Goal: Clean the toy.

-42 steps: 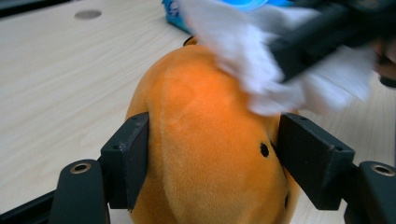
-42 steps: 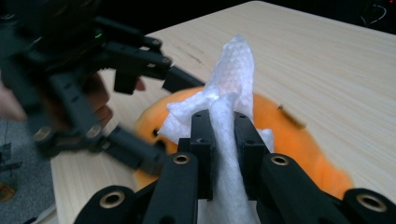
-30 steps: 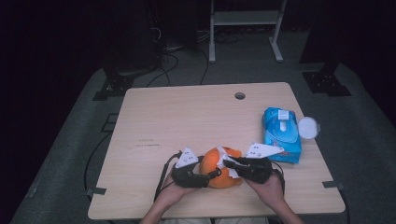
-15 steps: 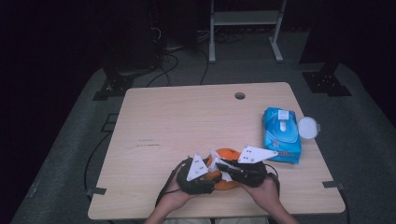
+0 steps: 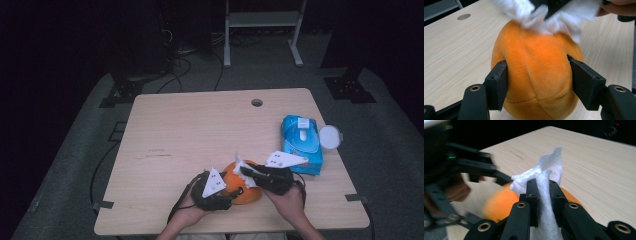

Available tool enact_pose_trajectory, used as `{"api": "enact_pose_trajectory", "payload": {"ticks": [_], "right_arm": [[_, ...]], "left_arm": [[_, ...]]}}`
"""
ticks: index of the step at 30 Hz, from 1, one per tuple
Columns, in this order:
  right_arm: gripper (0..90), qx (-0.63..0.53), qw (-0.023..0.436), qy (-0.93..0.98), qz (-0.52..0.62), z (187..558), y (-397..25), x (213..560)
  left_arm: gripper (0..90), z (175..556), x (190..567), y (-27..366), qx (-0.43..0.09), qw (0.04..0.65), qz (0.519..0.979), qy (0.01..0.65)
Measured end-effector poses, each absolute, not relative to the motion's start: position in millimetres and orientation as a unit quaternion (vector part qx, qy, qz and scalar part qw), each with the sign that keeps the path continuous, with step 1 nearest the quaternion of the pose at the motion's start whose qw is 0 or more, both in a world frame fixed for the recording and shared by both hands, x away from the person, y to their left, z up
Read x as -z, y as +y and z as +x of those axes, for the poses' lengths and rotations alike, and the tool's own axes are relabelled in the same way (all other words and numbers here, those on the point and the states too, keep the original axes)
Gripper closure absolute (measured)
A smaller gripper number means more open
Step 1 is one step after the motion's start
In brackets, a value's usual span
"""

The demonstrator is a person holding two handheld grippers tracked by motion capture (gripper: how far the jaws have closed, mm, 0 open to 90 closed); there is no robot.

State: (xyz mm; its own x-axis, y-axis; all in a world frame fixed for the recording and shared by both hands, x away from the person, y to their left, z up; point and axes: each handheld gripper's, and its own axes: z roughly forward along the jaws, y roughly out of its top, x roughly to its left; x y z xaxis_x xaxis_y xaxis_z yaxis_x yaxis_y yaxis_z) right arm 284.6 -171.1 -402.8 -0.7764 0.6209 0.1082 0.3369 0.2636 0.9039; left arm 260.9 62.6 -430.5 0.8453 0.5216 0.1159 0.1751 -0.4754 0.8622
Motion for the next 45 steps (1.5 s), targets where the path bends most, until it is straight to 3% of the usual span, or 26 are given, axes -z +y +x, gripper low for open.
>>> {"api": "enact_pose_trajectory", "payload": {"ticks": [2, 3, 5, 10, 14, 18, 21, 23, 26, 28, 32, 39, 45], "right_arm": [[80.5, -0.526, 0.13, 0.778, 0.317, 285.7, -175.9, 404.2], [80.7, -0.523, 0.14, 0.781, 0.311, 282.4, -174.7, 404.4], [80.7, -0.523, 0.138, 0.786, 0.3, 277.4, -167.6, 404.6], [80.6, -0.514, 0.147, 0.795, 0.287, 276.8, -161.2, 401.6], [80.5, -0.523, 0.133, 0.792, 0.286, 273.4, -161.5, 398.9], [80.5, -0.505, 0.156, 0.809, 0.256, 266.8, -149.8, 398.0], [80.7, -0.511, 0.15, 0.789, 0.306, 282.3, -173.4, 403.6], [80.7, -0.514, 0.129, 0.783, 0.326, 284.8, -181.4, 410.2], [80.7, -0.511, 0.133, 0.791, 0.309, 276.2, -170.4, 410.5], [80.6, -0.519, 0.115, 0.795, 0.291, 272.3, -160.9, 409.4], [80.6, -0.516, 0.123, 0.795, 0.295, 278.6, -166.8, 407.1], [80.6, -0.503, 0.148, 0.784, 0.333, 285.3, -190.9, 406.0], [80.3, -0.514, 0.148, 0.803, 0.264, 268.9, -153.5, 397.9]], "left_arm": [[34.8, 261.9, 429.7, 62.3, -0.176, 0.473, 0.837, 0.211], [30.2, 265.8, 424.7, 63.7, -0.133, 0.49, 0.829, 0.236], [27.6, 269.6, 422.6, 66.6, -0.117, 0.497, 0.819, 0.261], [35.9, 265.1, 428.0, 66.2, -0.146, 0.493, 0.822, 0.245], [37.1, 261.5, 429.9, 62.0, -0.16, 0.482, 0.832, 0.222], [38.1, 263.9, 432.7, 67.7, -0.155, 0.485, 0.831, 0.224], [38.0, 269.6, 435.6, 75.8, -0.136, 0.495, 0.824, 0.241], [32.2, 272.8, 433.5, 75.9, -0.117, 0.501, 0.819, 0.254], [19.2, 276.7, 428.6, 75.5, -0.11, 0.518, 0.803, 0.273], [23.0, 275.9, 430.0, 74.7, -0.125, 0.504, 0.812, 0.266], [34.3, 273.2, 433.5, 77.5, -0.136, 0.501, 0.816, 0.254], [36.2, 268.3, 432.9, 72.5, -0.146, 0.498, 0.821, 0.236], [37.1, 262.1, 431.8, 66.4, -0.17, 0.485, 0.832, 0.21]]}}
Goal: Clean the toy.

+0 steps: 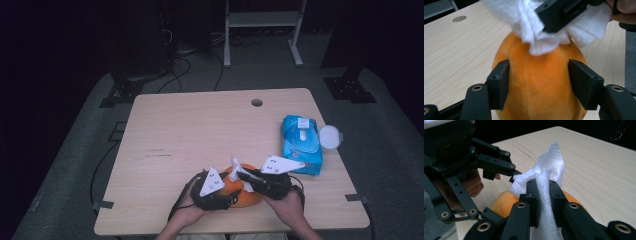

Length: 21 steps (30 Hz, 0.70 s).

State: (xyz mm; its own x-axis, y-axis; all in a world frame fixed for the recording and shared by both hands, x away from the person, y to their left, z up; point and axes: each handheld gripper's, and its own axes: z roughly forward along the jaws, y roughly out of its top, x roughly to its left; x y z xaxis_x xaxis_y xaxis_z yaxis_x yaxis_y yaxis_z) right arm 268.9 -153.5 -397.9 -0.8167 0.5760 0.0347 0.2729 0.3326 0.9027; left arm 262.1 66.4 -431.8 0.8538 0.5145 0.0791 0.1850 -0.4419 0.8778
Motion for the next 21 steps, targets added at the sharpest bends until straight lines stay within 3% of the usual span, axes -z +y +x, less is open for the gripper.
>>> {"api": "enact_pose_trajectory", "payload": {"ticks": [6, 9, 12, 13, 16, 21], "right_arm": [[80.4, -0.505, 0.148, 0.789, 0.317, 285.3, -183.4, 405.3], [80.5, -0.508, 0.142, 0.788, 0.317, 282.8, -183.6, 407.1], [80.5, -0.517, 0.136, 0.796, 0.283, 274.3, -167.9, 406.6], [80.5, -0.517, 0.138, 0.8, 0.271, 272.2, -163.0, 405.6], [80.5, -0.507, 0.154, 0.807, 0.262, 270.5, -159.7, 404.0], [80.5, -0.506, 0.149, 0.789, 0.315, 280.4, -184.8, 407.9]], "left_arm": [[37.5, 264.7, 433.3, 71.9, -0.157, 0.493, 0.828, 0.216], [26.0, 267.5, 430.3, 69.4, -0.129, 0.511, 0.815, 0.241], [16.9, 270.8, 432.4, 69.2, -0.14, 0.503, 0.812, 0.259], [17.1, 271.3, 433.1, 70.1, -0.139, 0.504, 0.811, 0.262], [30.6, 270.5, 432.6, 72.1, -0.151, 0.495, 0.818, 0.252], [34.8, 270.8, 433.8, 76.0, -0.147, 0.491, 0.82, 0.254]]}}
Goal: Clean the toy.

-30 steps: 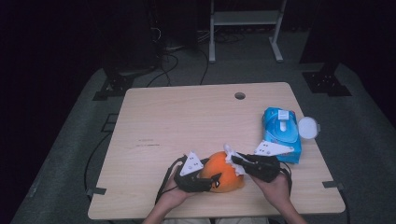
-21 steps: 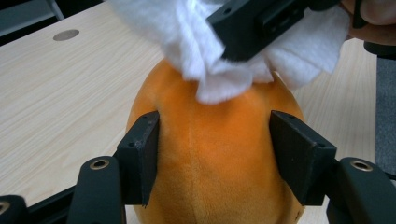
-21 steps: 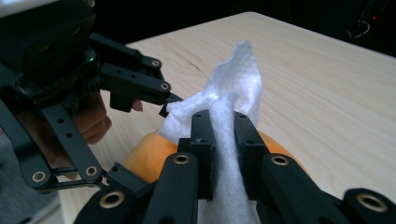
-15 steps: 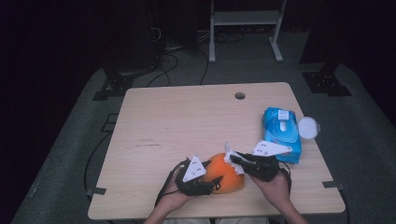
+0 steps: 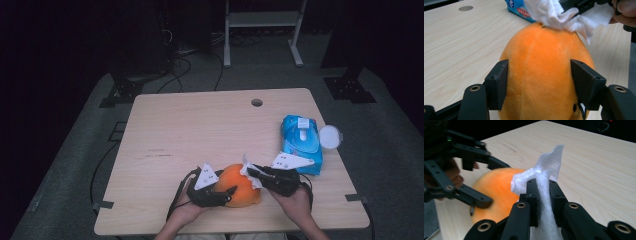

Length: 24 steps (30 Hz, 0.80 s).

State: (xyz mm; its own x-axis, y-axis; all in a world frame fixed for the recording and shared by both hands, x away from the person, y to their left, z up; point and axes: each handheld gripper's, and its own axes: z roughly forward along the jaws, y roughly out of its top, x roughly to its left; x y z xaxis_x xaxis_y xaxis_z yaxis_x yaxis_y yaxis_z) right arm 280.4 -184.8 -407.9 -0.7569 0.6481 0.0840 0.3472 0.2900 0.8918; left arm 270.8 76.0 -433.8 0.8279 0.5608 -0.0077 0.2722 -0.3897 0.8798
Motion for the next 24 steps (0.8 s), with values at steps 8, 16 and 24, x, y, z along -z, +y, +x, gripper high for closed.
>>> {"api": "enact_pose_trajectory", "payload": {"ticks": [8, 16, 24], "right_arm": [[80.5, -0.517, 0.144, 0.795, 0.283, 269.8, -175.8, 409.5], [80.5, -0.513, 0.148, 0.8, 0.274, 270.4, -170.6, 407.6], [80.5, -0.515, 0.156, 0.783, 0.311, 271.7, -189.8, 406.6]], "left_arm": [[16.6, 273.2, 425.6, 75.9, -0.142, 0.521, 0.807, 0.24], [37.1, 274.5, 431.7, 76.1, -0.152, 0.492, 0.824, 0.235], [37.6, 281.5, 435.6, 90.1, -0.137, 0.501, 0.812, 0.266]]}}
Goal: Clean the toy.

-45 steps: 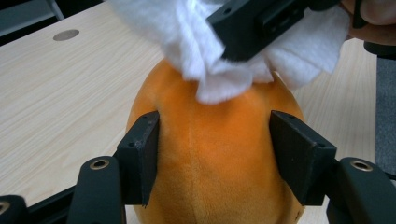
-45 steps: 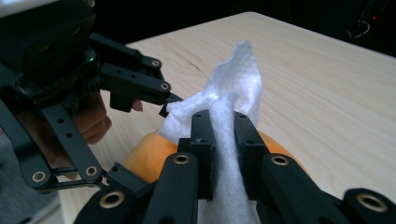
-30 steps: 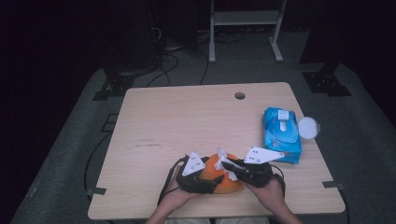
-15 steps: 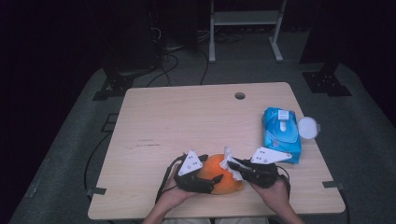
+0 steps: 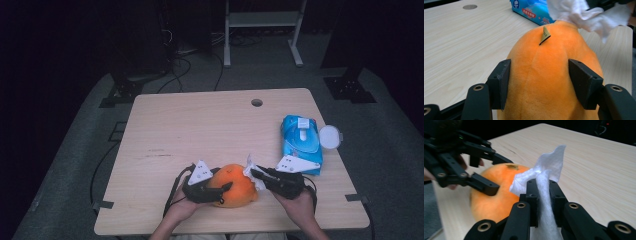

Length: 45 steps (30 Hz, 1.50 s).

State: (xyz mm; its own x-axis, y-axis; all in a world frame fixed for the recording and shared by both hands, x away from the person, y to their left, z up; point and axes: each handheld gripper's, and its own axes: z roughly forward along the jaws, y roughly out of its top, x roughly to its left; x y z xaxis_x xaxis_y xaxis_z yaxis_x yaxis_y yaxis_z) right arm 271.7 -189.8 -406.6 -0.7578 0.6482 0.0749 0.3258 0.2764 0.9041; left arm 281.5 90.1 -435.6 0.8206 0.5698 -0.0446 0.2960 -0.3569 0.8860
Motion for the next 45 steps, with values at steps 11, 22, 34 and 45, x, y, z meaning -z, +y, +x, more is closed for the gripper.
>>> {"api": "enact_pose_trajectory", "payload": {"ticks": [11, 22, 34, 45], "right_arm": [[80.3, -0.496, 0.125, 0.787, 0.343, 281.9, -194.6, 421.6], [80.1, -0.502, 0.107, 0.789, 0.338, 281.7, -190.4, 424.3], [79.9, -0.524, 0.106, 0.776, 0.334, 281.3, -187.5, 413.6], [80.0, -0.564, 0.102, 0.747, 0.336, 288.1, -192.4, 395.3]], "left_arm": [[36.3, 282.5, 436.7, 97.3, -0.129, 0.508, 0.806, 0.275], [35.1, 280.7, 437.1, 95.6, -0.133, 0.512, 0.803, 0.276], [21.2, 277.5, 432.7, 89.8, -0.13, 0.515, 0.809, 0.252], [41.3, 273.9, 427.5, 72.1, -0.222, 0.506, 0.798, 0.242]]}}
